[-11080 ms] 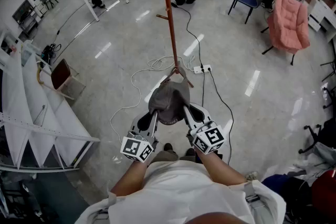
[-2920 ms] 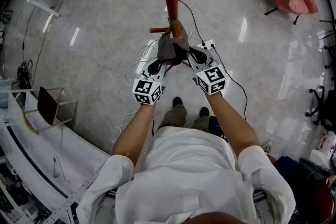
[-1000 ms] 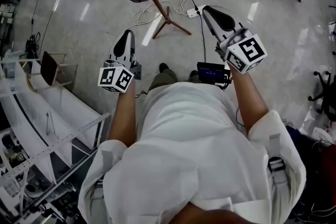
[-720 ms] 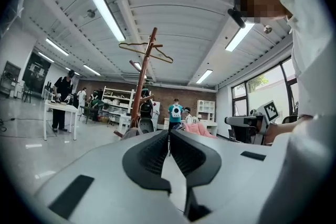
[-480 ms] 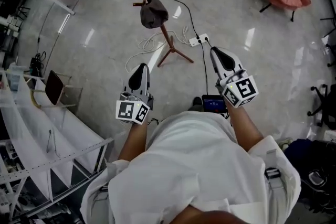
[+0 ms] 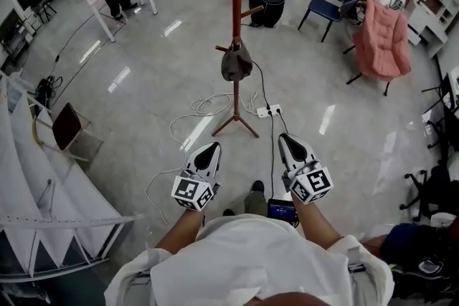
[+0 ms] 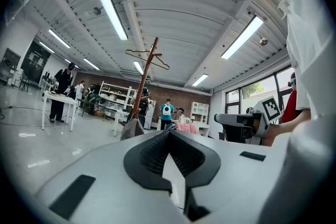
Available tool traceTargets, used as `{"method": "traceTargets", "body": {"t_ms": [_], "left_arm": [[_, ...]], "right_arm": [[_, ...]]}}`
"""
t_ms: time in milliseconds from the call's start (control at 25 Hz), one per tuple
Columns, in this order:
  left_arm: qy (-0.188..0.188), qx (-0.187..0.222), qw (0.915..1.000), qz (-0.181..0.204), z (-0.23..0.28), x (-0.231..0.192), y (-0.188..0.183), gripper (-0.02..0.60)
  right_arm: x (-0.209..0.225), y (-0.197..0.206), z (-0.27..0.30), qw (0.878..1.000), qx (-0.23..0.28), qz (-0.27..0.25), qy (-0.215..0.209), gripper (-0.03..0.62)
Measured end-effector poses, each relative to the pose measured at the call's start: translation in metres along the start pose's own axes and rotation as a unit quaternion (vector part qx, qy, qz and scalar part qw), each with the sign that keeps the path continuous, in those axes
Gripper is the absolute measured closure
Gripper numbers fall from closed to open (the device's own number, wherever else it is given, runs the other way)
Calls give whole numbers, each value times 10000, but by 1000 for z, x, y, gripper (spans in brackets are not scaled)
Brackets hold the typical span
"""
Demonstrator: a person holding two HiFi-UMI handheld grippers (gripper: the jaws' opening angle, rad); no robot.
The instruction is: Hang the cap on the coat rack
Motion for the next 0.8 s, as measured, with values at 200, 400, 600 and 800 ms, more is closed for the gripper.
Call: {"method": "traceTargets", "body": {"t_ms": [200,400,600,800], "left_arm": [[113,-76,9997,-218,-30,6,17,568],[380,-306,9976,-500,-52,19,35,569],[124,-298,9970,-697,-56,28,40,569],[-102,-434,9973,-585,-57,40,33,574]], "right_arm": [[-36,18,-23,9992,-378,-5,96,566],[-57,27,-45,9965,-808,-147,176,566],[-59,33,-56,9961,-856,-189,27,568],[-46,28,-63,9969,-768,-135,-67,568]]}}
Point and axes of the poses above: the fingertips, and each gripper's own axes: z forward along the fingers, x to its right, y out of its underside, the point moved 7 cm from there along -z, backward along the fingers, and after that the axes turned 9 degrees about -y, right-handed, at the moved point
